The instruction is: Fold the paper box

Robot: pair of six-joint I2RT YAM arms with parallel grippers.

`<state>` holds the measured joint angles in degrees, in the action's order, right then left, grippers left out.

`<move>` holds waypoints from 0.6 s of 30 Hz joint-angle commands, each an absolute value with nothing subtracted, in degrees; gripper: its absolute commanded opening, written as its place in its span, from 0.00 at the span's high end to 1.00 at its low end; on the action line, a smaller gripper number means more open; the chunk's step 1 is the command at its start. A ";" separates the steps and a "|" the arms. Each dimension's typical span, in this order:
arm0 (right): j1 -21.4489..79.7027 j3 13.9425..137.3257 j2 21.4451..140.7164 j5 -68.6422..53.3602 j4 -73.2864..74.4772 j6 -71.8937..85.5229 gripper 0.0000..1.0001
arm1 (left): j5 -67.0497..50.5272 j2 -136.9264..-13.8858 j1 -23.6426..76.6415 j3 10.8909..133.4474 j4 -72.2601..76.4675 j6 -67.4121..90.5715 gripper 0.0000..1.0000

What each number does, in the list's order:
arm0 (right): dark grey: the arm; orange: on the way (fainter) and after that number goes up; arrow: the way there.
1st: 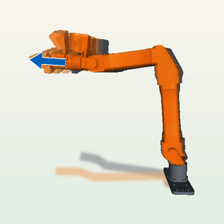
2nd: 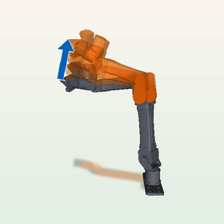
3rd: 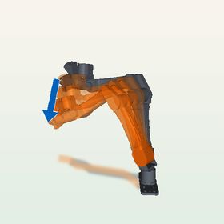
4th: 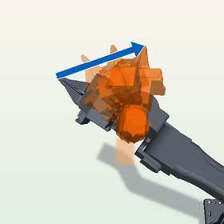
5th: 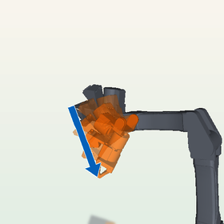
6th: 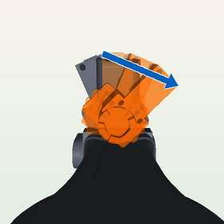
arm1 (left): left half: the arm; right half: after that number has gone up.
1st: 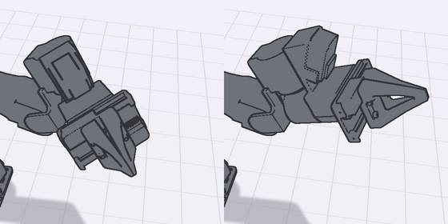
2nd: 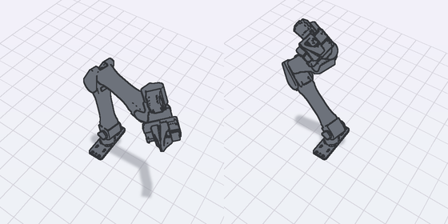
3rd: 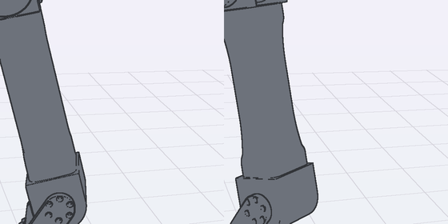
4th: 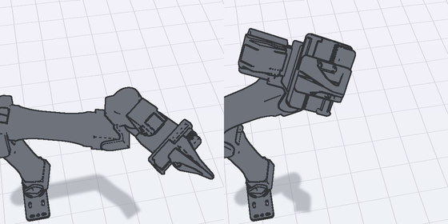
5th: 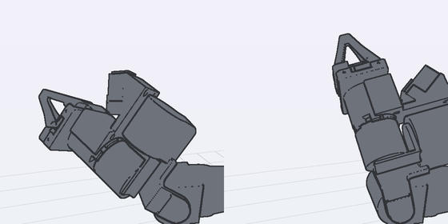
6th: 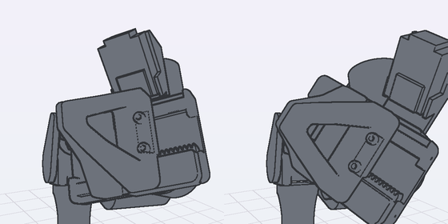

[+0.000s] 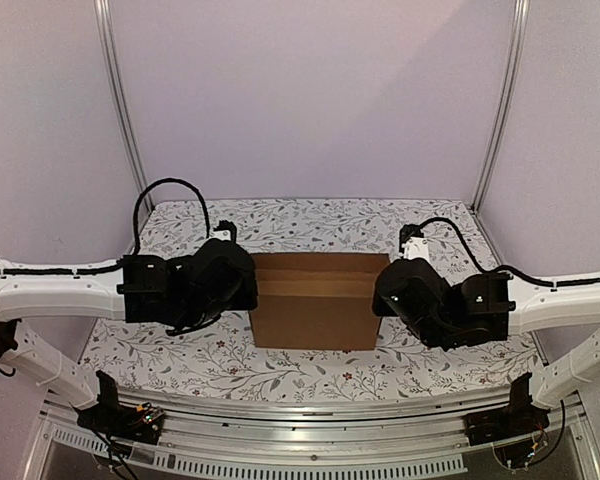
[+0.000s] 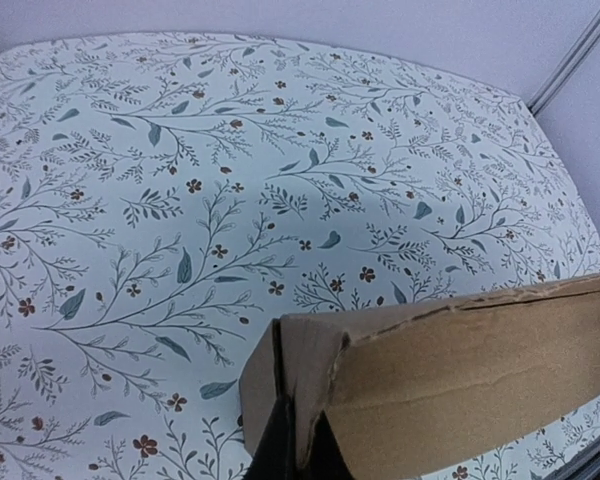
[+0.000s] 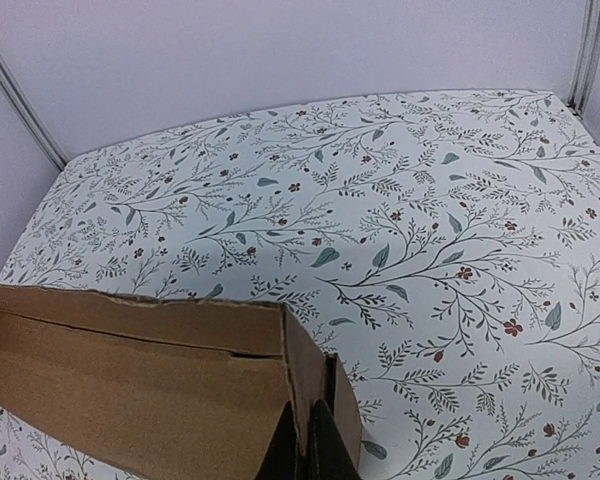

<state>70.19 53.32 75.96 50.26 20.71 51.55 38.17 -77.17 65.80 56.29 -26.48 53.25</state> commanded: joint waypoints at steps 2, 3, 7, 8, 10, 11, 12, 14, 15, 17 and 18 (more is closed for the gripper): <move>71.17 49.88 74.23 46.96 21.68 49.55 1.00 | 29.80 -81.57 67.15 54.41 -33.56 55.10 1.00; 71.11 49.51 73.63 47.16 21.52 49.28 1.00 | 29.81 -81.75 67.21 54.59 -33.68 55.03 1.00; 71.11 48.29 72.70 47.37 20.85 49.12 1.00 | 29.71 -82.72 67.24 55.57 -34.14 54.93 1.00; 71.10 48.11 72.69 47.45 20.83 49.13 1.00 | 29.63 -82.97 67.28 55.81 -34.31 54.95 1.00; 71.11 47.64 72.56 47.45 20.52 49.46 1.00 | 29.55 -83.26 67.32 56.19 -34.36 54.90 1.00; 71.17 47.35 72.52 47.45 20.23 49.56 1.00 | 29.53 -83.32 67.32 56.31 -34.38 54.85 1.00; 71.12 47.15 72.51 47.38 20.01 49.63 1.00 | 29.53 -83.39 67.32 56.46 -34.51 54.79 1.00; 71.13 46.90 72.72 47.50 19.80 49.91 1.00 | 29.53 -83.41 67.31 56.66 -34.62 54.76 1.00; 71.16 46.73 72.90 47.54 19.62 50.13 1.00 | 29.61 -83.45 67.32 56.69 -34.63 54.76 1.00; 71.15 46.23 73.27 47.59 19.14 50.28 1.00 | 29.53 -83.41 67.32 56.76 -34.69 54.74 1.00; 71.19 45.92 73.45 47.68 18.89 50.34 1.00 | 29.47 -83.43 67.32 56.70 -34.71 54.75 1.00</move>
